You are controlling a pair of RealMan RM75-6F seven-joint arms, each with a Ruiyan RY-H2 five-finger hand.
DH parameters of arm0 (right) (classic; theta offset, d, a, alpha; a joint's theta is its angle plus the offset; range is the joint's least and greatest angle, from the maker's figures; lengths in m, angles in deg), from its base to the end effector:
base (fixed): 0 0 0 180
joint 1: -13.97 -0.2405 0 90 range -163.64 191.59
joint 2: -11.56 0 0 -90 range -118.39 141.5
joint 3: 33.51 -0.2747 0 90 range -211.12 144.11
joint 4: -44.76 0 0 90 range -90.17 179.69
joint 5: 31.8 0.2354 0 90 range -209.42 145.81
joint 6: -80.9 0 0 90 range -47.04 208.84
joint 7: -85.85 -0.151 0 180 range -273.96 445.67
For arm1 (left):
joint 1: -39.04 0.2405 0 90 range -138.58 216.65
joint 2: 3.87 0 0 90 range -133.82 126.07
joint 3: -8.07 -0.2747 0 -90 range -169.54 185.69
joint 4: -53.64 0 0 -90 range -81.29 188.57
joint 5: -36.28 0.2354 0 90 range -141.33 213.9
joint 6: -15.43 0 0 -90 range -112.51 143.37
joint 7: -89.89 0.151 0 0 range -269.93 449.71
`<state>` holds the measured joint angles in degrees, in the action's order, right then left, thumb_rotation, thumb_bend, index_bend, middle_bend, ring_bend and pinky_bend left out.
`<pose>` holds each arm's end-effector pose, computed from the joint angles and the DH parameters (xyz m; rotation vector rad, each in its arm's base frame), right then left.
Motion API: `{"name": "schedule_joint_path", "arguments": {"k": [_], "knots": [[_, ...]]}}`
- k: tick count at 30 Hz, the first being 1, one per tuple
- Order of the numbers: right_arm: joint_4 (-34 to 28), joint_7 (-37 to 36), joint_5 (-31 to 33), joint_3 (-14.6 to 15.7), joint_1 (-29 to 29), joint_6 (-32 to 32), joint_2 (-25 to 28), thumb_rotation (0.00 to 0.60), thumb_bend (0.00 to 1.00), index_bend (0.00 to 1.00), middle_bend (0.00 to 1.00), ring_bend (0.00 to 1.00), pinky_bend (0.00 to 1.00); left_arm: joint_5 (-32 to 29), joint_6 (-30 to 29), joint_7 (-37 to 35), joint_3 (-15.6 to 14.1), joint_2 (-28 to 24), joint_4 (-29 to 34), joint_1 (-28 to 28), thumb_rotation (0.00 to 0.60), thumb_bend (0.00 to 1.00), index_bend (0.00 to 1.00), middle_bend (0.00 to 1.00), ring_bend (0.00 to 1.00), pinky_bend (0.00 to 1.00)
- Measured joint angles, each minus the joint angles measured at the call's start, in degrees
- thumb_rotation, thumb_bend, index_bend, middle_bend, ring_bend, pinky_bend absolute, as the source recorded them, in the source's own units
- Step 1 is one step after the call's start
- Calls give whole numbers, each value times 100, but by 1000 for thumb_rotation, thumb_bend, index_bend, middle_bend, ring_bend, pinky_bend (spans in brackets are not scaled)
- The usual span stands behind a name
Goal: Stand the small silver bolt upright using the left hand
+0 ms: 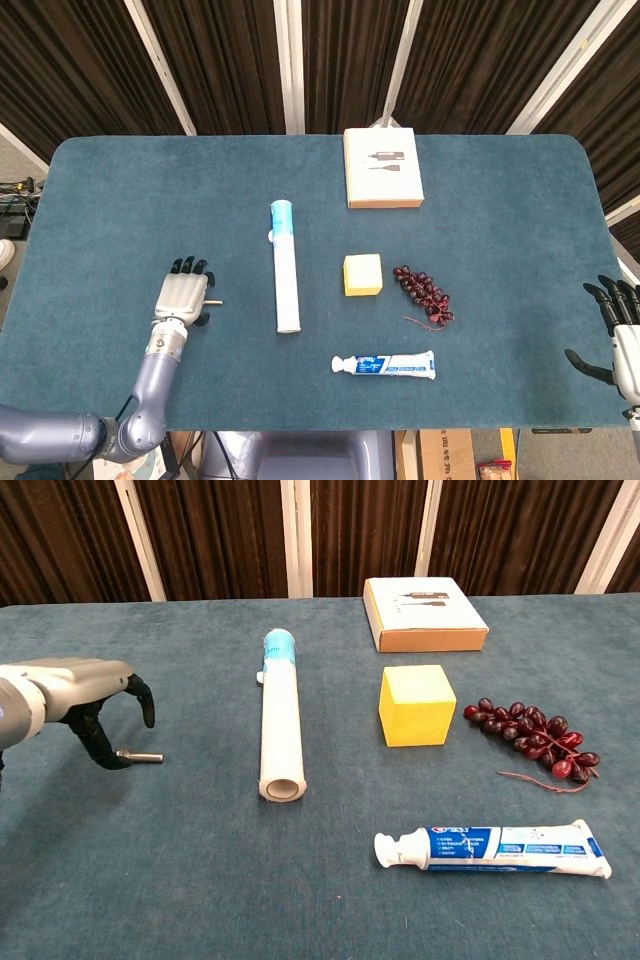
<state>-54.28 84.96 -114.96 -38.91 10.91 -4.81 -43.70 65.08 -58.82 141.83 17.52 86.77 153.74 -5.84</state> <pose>-0.3306 -0.1900 0.1950 1.3091 -0.8793 0.8882 -0.1641 0.3291 -0.0424 -1.6582 -1.0261 -0.4811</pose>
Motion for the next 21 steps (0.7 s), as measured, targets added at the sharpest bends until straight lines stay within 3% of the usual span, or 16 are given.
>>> {"name": "schedule_joint_path", "arguments": {"k": [21], "knots": [[13, 26, 95, -21, -25, 81, -30, 600, 154, 165, 108, 62, 0, 511, -38, -138, -166, 737, -849, 37, 600, 439, 444, 135, 7, 0]]}}
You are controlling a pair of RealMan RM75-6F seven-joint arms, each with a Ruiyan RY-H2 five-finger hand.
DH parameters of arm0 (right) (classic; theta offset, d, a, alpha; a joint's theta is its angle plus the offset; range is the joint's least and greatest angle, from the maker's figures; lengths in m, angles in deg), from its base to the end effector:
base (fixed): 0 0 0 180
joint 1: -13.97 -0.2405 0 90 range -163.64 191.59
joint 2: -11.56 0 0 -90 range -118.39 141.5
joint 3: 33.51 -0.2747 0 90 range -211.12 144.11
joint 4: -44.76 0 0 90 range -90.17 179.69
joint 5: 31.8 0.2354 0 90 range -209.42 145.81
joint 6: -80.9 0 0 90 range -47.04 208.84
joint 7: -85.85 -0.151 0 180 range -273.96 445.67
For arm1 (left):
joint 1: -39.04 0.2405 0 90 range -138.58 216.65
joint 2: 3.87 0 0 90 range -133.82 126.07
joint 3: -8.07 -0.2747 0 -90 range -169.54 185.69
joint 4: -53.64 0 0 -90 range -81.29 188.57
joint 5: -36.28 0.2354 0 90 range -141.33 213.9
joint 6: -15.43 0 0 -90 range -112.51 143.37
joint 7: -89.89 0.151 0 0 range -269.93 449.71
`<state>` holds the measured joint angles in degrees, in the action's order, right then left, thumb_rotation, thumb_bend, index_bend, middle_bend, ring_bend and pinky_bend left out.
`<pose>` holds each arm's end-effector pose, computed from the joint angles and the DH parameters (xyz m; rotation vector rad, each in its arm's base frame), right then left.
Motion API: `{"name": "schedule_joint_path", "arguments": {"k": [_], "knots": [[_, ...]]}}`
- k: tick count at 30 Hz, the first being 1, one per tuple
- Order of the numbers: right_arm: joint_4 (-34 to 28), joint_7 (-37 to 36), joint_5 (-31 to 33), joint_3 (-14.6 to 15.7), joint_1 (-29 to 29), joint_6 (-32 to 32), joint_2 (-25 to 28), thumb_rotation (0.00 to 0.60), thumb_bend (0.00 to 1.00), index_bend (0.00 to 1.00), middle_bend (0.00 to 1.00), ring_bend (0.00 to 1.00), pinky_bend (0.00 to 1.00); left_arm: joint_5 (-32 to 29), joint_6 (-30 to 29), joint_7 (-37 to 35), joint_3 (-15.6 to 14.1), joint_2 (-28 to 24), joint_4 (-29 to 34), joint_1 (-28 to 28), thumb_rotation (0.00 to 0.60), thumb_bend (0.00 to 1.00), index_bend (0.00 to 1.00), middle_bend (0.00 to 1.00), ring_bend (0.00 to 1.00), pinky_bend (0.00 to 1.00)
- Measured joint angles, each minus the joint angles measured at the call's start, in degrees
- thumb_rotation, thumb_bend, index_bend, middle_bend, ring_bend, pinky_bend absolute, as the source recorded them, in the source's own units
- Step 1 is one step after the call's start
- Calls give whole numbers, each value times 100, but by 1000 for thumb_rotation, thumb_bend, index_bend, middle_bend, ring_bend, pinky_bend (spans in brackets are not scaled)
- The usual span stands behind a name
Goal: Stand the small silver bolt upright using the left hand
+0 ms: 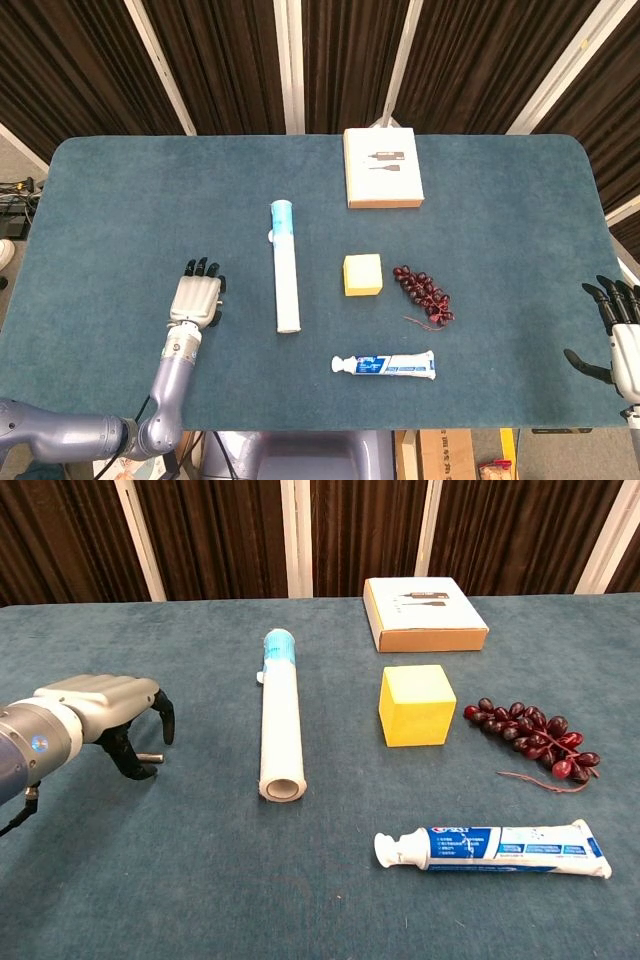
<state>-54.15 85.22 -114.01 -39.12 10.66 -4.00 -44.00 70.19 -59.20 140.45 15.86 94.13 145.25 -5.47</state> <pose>-0.3327 -0.1922 0.1931 1.3032 -0.8907 0.8767 -0.1646 0.3276 -0.0760 -1.6693 -0.9687 -0.5138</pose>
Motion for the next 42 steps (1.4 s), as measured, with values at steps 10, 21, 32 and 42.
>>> {"name": "schedule_joint_path", "arguments": {"k": [10, 21, 32, 42], "knots": [[-2, -27, 27, -7, -2, 17, -8, 600, 154, 165, 108, 62, 0, 182, -26, 19, -43, 106, -114, 67, 600, 440, 468, 142, 7, 0], [2, -68, 47, -13, -9, 46, -6, 600, 155, 165, 108, 62, 0, 320, -2, 44, -60, 162, -236, 133, 600, 491, 512, 164, 7, 0], [-20, -86, 44, -4, -20, 81, -2, 600, 154, 165, 108, 62, 0, 371, 27, 129, -37, 185, -272, 182, 600, 491, 519, 167, 7, 0], [-10, -132, 69, -10, -24, 106, 12, 600, 154, 165, 108, 62, 0, 411, 38, 198, -21, 214, -320, 215, 600, 493, 554, 213, 7, 0]]}}
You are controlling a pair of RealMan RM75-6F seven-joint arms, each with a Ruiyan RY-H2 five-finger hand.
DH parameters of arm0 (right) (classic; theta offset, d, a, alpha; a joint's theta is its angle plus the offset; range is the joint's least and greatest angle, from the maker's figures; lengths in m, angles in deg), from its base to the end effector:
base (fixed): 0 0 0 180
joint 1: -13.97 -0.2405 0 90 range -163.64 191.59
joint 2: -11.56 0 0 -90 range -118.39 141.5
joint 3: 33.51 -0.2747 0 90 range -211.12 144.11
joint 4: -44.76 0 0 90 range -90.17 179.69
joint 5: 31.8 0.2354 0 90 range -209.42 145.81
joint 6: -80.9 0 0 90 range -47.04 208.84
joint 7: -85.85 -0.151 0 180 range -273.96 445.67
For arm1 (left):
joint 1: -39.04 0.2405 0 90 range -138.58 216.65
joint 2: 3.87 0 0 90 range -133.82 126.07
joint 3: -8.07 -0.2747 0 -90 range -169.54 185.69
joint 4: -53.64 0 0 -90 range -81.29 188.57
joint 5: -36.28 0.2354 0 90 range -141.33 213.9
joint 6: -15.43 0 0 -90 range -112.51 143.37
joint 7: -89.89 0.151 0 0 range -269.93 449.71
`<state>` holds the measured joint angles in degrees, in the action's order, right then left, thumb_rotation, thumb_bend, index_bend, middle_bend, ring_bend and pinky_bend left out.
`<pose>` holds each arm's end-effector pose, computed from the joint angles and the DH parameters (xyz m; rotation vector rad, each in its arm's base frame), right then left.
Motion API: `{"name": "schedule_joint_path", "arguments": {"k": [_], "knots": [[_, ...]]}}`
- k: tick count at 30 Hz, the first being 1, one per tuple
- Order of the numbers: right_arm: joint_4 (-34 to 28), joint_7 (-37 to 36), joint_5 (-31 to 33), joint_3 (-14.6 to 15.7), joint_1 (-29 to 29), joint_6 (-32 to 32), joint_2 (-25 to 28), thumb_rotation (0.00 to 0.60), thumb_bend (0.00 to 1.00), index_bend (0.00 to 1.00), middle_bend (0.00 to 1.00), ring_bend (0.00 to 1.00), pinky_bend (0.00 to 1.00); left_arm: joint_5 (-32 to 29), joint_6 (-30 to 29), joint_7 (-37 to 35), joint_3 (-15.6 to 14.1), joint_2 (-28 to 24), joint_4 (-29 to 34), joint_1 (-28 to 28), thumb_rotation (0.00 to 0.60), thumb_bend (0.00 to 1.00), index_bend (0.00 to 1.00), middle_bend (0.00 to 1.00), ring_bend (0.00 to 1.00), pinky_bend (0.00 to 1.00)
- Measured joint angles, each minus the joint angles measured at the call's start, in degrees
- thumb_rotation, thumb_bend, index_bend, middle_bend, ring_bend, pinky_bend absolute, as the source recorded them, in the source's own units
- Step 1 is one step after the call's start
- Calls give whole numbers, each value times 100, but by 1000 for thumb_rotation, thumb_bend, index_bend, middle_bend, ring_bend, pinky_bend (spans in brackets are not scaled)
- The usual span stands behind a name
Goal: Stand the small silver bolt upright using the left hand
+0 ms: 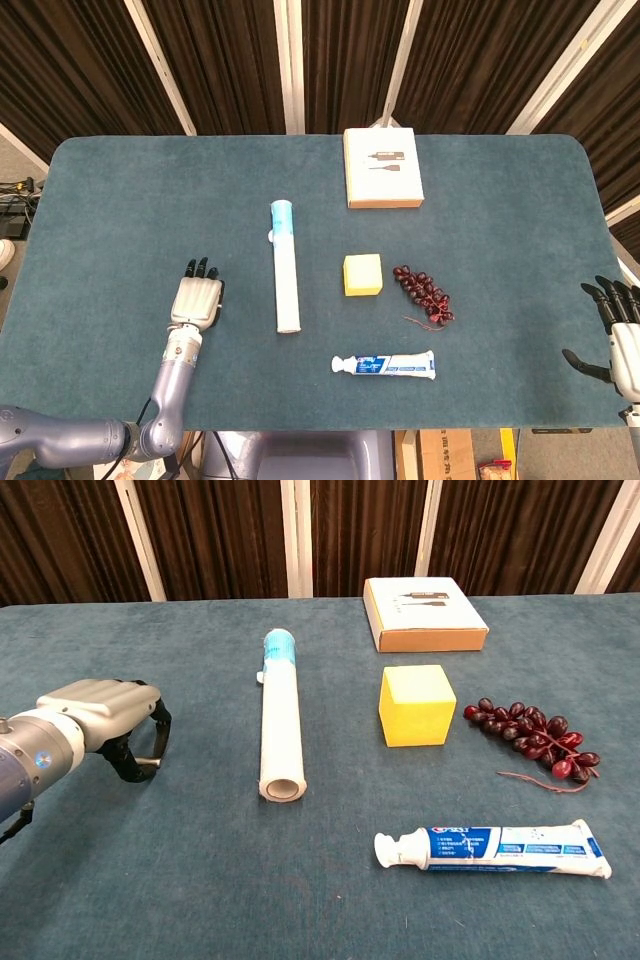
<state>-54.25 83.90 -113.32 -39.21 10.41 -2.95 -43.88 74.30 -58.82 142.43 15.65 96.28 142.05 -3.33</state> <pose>-0.3342 -0.1939 0.1921 1.2958 -0.9224 0.8827 -0.1708 0.3247 -0.0843 -1.6839 -0.8994 -0.5031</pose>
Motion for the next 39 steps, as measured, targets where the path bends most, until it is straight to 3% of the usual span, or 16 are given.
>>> {"name": "schedule_joint_path", "arguments": {"k": [25, 39], "knots": [[13, -20, -2, -3, -24, 33, -8, 600, 155, 165, 108, 62, 0, 188, 46, -224, 170, -124, 122, 116, 600, 544, 565, 216, 7, 0], [-10, 93, -10, 2, -45, 45, -49, 600, 155, 165, 108, 62, 0, 311, 604, -1307, 390, -681, 476, 314, 600, 545, 576, 217, 7, 0]]}}
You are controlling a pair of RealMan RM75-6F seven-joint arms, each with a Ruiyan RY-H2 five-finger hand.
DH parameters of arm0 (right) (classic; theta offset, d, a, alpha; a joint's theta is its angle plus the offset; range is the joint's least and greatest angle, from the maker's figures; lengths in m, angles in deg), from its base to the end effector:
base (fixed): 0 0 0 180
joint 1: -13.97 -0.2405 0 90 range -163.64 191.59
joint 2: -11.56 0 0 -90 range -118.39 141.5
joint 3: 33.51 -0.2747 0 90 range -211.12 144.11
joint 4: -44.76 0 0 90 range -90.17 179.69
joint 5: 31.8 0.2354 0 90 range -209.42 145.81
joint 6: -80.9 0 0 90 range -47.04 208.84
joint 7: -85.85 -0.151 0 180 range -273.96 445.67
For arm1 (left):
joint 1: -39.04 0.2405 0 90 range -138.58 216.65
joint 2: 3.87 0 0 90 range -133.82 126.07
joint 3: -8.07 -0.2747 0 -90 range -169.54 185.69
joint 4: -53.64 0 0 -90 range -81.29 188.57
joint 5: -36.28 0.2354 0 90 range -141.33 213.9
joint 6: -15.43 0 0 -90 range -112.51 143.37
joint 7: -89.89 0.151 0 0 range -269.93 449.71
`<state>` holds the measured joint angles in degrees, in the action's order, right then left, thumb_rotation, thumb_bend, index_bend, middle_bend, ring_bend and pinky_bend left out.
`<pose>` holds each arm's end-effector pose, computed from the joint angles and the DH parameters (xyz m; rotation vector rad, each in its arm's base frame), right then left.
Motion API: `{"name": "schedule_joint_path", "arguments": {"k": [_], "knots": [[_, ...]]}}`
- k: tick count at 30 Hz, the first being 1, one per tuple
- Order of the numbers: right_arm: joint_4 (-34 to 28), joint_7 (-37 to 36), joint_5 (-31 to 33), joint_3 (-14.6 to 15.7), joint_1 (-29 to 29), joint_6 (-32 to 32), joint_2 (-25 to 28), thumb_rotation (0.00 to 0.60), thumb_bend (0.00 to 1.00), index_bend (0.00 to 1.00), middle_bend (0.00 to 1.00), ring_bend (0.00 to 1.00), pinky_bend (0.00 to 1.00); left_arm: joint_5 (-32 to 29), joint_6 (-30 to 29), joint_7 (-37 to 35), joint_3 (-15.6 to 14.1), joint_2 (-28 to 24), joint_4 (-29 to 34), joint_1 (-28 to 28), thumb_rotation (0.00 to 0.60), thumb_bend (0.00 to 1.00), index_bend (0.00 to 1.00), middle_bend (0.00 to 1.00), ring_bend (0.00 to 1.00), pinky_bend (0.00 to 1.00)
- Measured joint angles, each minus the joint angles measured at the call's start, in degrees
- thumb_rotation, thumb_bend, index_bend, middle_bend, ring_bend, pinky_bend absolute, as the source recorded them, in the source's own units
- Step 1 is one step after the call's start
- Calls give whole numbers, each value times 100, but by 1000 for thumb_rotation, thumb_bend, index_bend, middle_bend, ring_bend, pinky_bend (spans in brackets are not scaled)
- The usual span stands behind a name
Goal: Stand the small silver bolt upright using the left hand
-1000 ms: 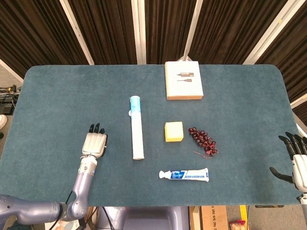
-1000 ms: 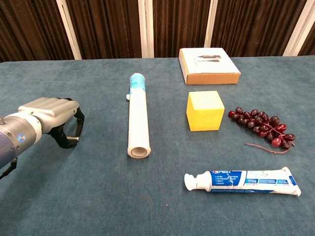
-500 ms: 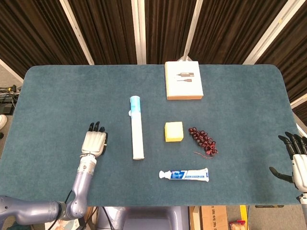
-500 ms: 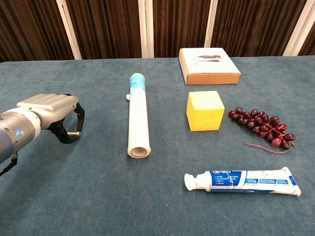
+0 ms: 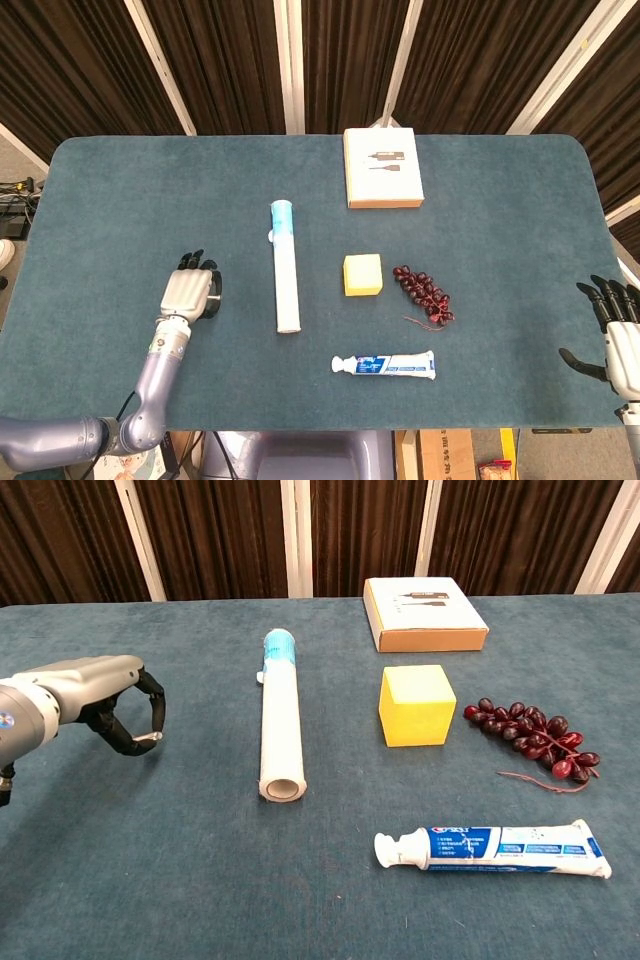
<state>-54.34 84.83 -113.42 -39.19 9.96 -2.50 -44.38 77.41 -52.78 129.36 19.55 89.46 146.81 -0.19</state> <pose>-0.3322 -0.1964 0.1876 1.3092 -0.9203 0.8793 -0.1747 0.3356 -0.0527 -1.6121 -1.1099 -0.6954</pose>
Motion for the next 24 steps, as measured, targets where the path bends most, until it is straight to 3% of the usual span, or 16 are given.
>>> {"name": "schedule_joint_path", "arguments": {"k": [4, 13, 24], "knots": [[-7, 14, -9, 4, 1, -6, -3, 600, 154, 164, 108, 62, 0, 133, 277, -516, 58, -185, 88, 72, 600, 544, 577, 219, 7, 0], [-11, 17, -12, 11, 0, 1, 2, 600, 155, 164, 108, 62, 0, 1099, 808, -2114, 45, -489, 13, 297, 600, 544, 577, 220, 7, 0], [-33, 40, -28, 24, -2, 4, -1, 600, 154, 165, 108, 62, 0, 2346, 1572, -5623, 46, -671, -527, 654, 600, 545, 588, 227, 6, 0]]}}
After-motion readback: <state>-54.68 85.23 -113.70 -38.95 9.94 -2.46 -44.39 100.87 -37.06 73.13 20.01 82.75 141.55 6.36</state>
